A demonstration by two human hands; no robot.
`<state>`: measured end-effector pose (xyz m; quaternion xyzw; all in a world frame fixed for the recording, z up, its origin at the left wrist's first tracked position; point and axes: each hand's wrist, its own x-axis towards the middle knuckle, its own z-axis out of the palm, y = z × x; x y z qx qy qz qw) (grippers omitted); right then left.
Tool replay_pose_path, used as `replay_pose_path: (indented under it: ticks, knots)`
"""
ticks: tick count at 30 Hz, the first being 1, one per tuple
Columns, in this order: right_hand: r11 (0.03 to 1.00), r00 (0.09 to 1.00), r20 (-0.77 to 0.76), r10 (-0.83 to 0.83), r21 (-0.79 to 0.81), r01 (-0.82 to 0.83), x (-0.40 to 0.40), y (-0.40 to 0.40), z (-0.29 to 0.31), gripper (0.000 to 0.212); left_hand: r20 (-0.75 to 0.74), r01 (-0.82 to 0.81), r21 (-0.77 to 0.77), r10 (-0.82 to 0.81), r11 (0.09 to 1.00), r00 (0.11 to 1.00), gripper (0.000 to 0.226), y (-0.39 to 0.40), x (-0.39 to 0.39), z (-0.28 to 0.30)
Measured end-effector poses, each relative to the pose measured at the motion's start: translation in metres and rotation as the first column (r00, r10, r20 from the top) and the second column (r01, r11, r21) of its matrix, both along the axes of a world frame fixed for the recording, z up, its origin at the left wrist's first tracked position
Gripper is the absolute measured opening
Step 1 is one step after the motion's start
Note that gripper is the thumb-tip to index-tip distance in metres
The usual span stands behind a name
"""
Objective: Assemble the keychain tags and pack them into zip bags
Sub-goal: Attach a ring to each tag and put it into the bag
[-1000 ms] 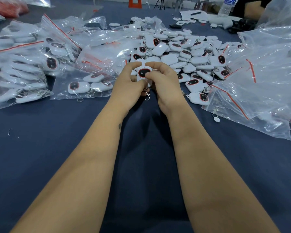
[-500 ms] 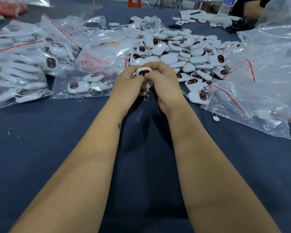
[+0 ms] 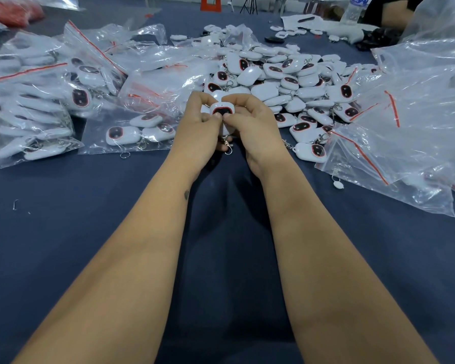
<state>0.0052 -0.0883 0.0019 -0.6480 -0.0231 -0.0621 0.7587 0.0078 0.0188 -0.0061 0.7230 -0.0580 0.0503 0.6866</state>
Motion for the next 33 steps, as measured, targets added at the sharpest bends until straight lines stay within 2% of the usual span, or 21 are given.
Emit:
replay_pose_path:
  ticks: [5,8,11,15,18,22,25,27,29,31,33]
  knots:
    - [1.0,1.0,-0.019,-0.013,-0.001,0.013,0.001,0.0,0.0,0.023,0.009,-0.023,-0.019,0.023,1.0,1.0,0.014,-0.001,-0.001,0.001]
    - [0.999,0.999,-0.031,-0.038,0.003,0.038,0.004,0.002,-0.002,0.02,-0.014,-0.06,-0.094,0.059,0.994,0.998,0.011,-0.003,-0.001,0.002]
    - [1.0,0.999,-0.046,-0.011,-0.015,0.01,0.005,0.004,-0.003,0.026,-0.023,-0.088,-0.157,0.085,0.984,0.996,0.01,-0.002,0.0,0.003]
    - [0.993,0.998,0.015,0.053,-0.111,-0.051,0.002,0.002,-0.003,0.024,0.008,-0.103,-0.208,0.106,0.973,0.994,0.008,0.0,-0.002,0.004]
    - [0.99,0.997,0.034,0.064,-0.128,-0.059,0.001,-0.001,-0.003,0.032,0.021,-0.17,-0.24,0.18,0.956,0.983,0.01,0.002,-0.001,0.005]
    - [0.991,0.999,0.031,0.025,-0.136,-0.02,0.0,0.0,-0.002,0.012,0.018,-0.206,-0.313,0.223,0.927,0.975,0.009,0.002,-0.001,0.006]
    - [0.987,0.998,0.022,-0.06,-0.146,0.063,0.001,0.001,-0.003,0.009,0.009,-0.286,-0.297,0.302,0.911,0.953,0.011,0.004,-0.002,0.01]
    - [0.987,0.994,0.0,-0.113,-0.118,0.112,0.002,0.001,-0.003,0.008,0.092,-0.416,-0.117,0.427,0.902,0.899,0.013,0.009,-0.003,0.01]
    - [0.983,0.986,-0.017,-0.167,-0.084,0.165,0.003,0.0,-0.002,0.01,0.25,-0.529,0.215,0.477,0.821,0.842,0.014,0.016,-0.004,0.008]
    - [0.977,0.979,-0.022,-0.203,-0.074,0.201,0.004,-0.002,-0.002,0.01,0.319,-0.528,0.562,0.423,0.636,0.848,0.028,0.02,-0.002,0.003]
    - [0.977,0.98,-0.019,-0.199,-0.076,0.197,0.003,-0.001,-0.002,0.01,0.278,-0.435,0.774,0.369,0.46,0.887,0.037,0.019,-0.002,0.001]
